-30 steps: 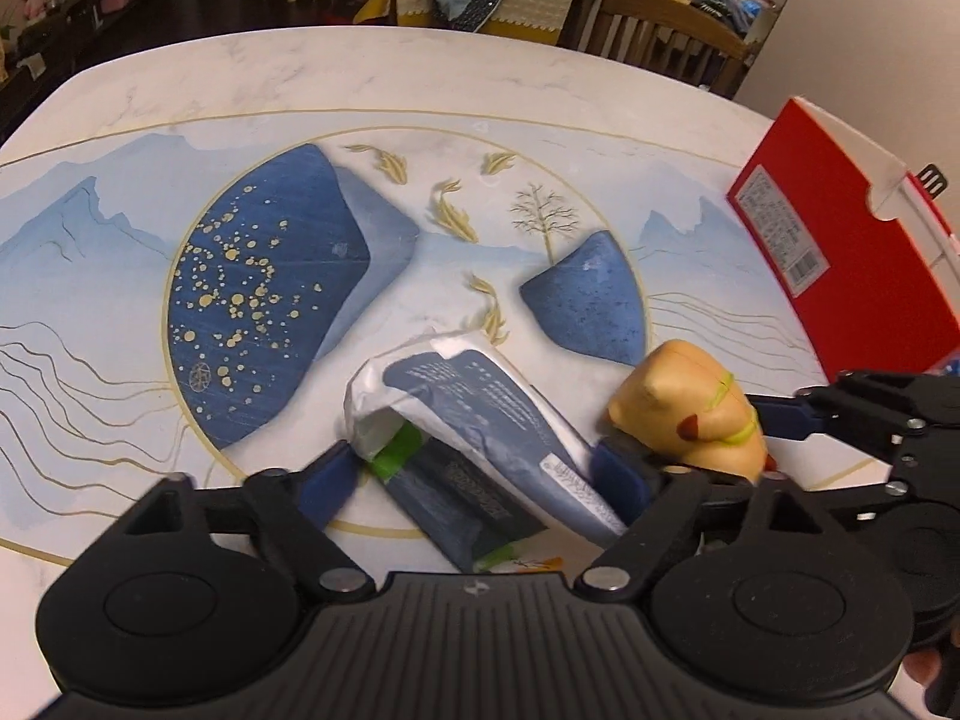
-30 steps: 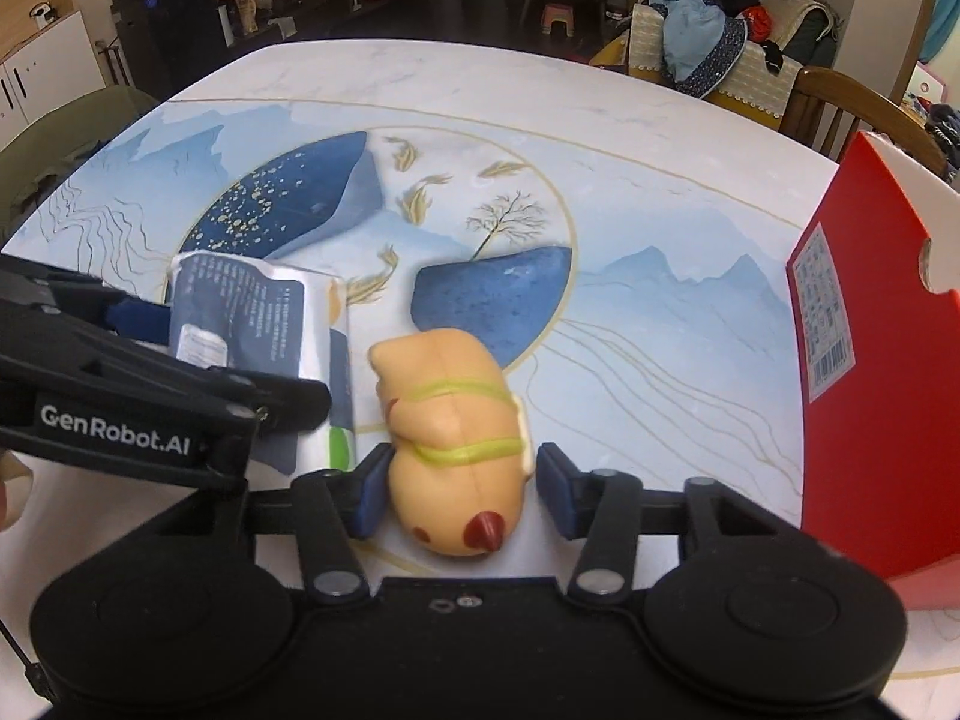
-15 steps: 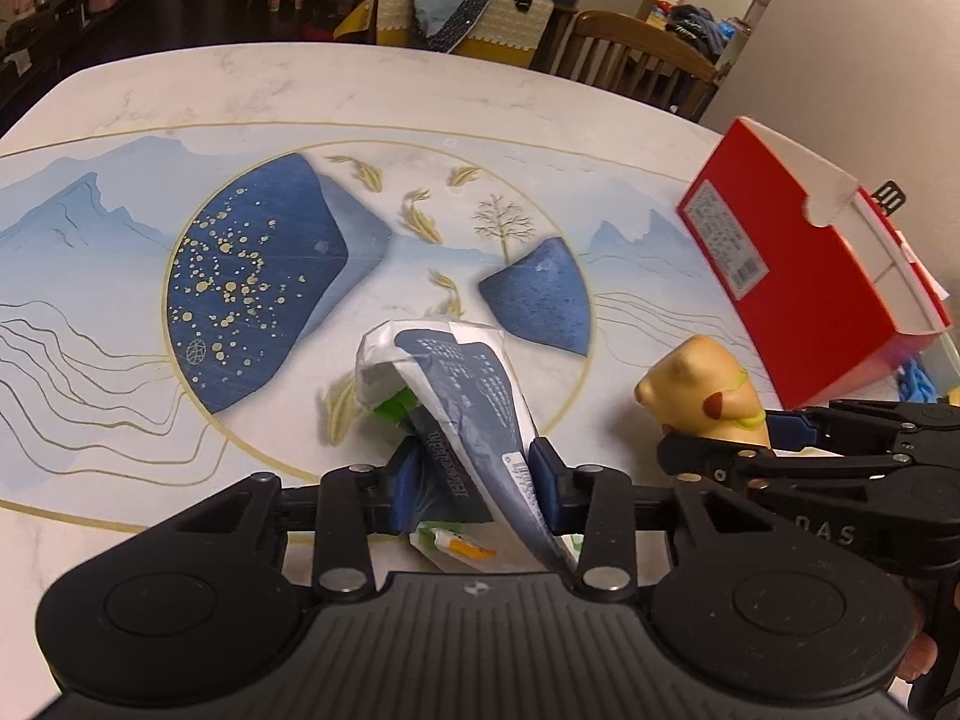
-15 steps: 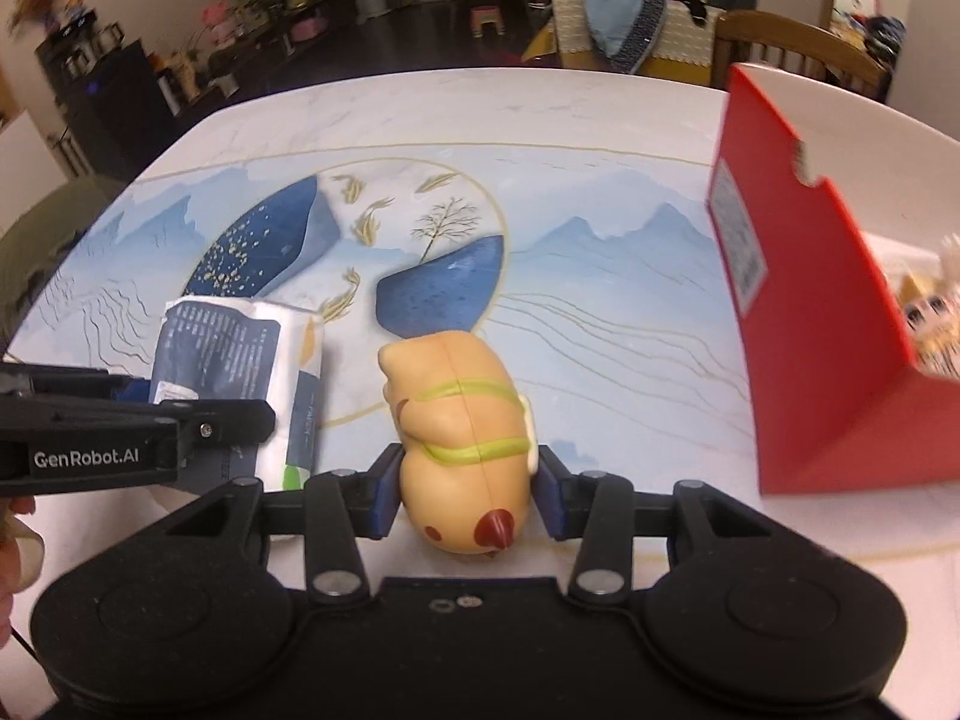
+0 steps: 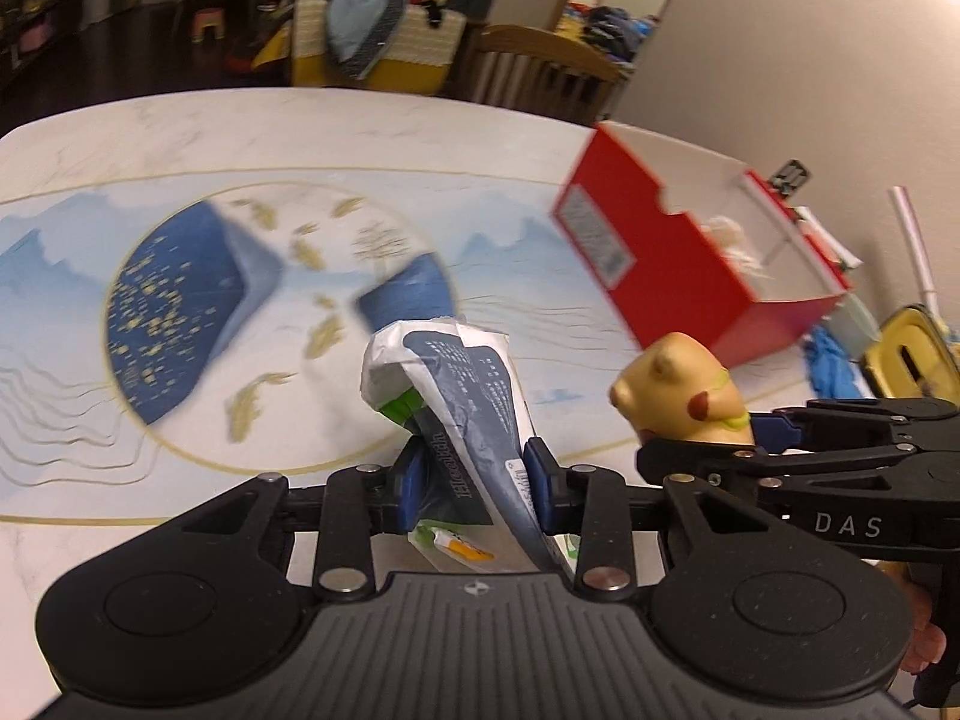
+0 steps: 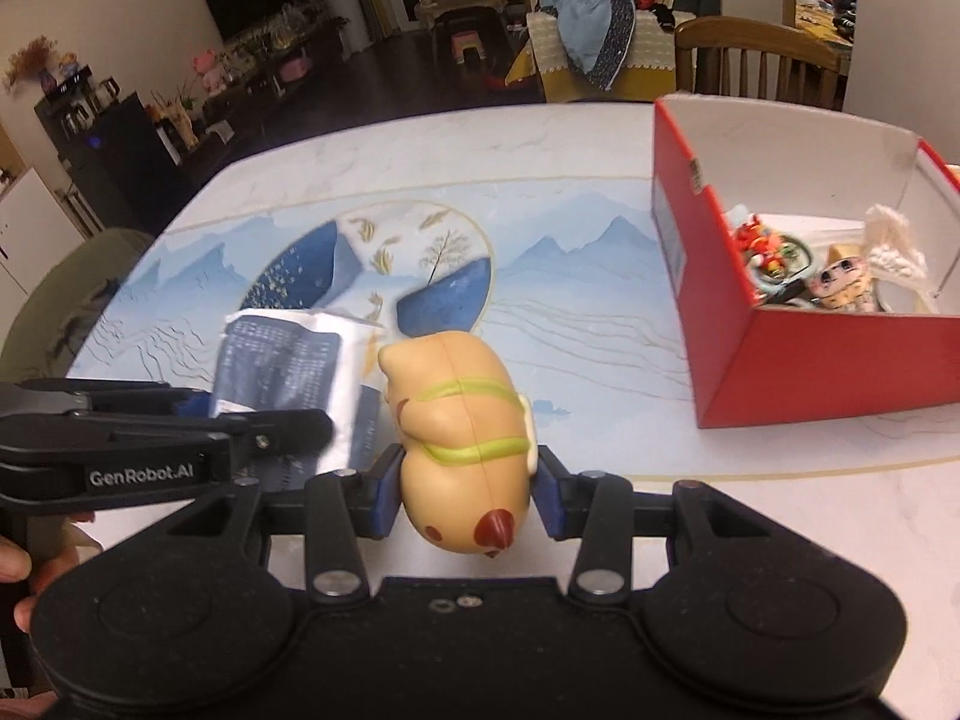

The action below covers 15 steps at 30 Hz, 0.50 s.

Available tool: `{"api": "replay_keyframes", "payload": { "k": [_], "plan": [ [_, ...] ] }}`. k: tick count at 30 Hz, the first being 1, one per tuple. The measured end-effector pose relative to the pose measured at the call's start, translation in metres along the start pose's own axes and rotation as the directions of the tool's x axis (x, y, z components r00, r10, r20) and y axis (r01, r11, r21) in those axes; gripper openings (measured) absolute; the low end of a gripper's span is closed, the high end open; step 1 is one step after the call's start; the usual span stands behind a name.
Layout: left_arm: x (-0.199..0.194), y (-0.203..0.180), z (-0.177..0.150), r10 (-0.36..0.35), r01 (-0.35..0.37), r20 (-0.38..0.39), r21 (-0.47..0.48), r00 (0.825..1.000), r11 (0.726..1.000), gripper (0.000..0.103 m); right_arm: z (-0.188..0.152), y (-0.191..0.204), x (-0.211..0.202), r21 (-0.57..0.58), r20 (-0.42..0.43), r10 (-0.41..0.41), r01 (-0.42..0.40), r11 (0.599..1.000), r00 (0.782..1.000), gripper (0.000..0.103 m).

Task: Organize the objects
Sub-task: 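Carry the wipes pack with the left tool while the right tool carries the dog toy into the box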

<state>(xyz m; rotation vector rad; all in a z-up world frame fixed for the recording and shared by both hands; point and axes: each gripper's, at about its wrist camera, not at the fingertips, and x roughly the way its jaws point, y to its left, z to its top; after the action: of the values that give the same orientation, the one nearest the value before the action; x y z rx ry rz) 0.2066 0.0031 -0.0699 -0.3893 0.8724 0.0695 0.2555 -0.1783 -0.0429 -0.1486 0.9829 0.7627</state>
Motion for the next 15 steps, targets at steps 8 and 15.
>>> {"api": "replay_keyframes", "payload": {
  "k": [8, 15],
  "plan": [
    [-0.012, -0.045, 0.026, -0.07, 0.068, 0.017, 0.089, 0.997, 0.994, 0.034, 0.014, -0.023, -0.041, 0.034, 0.068, -0.047, 0.044, 0.998, 0.997, 0.043],
    [-0.009, -0.079, 0.062, -0.1, 0.089, 0.052, 0.189, 0.994, 0.978, 0.034, 0.03, -0.055, -0.065, 0.057, 0.13, -0.11, 0.104, 0.993, 0.985, 0.043]
  ]
}}
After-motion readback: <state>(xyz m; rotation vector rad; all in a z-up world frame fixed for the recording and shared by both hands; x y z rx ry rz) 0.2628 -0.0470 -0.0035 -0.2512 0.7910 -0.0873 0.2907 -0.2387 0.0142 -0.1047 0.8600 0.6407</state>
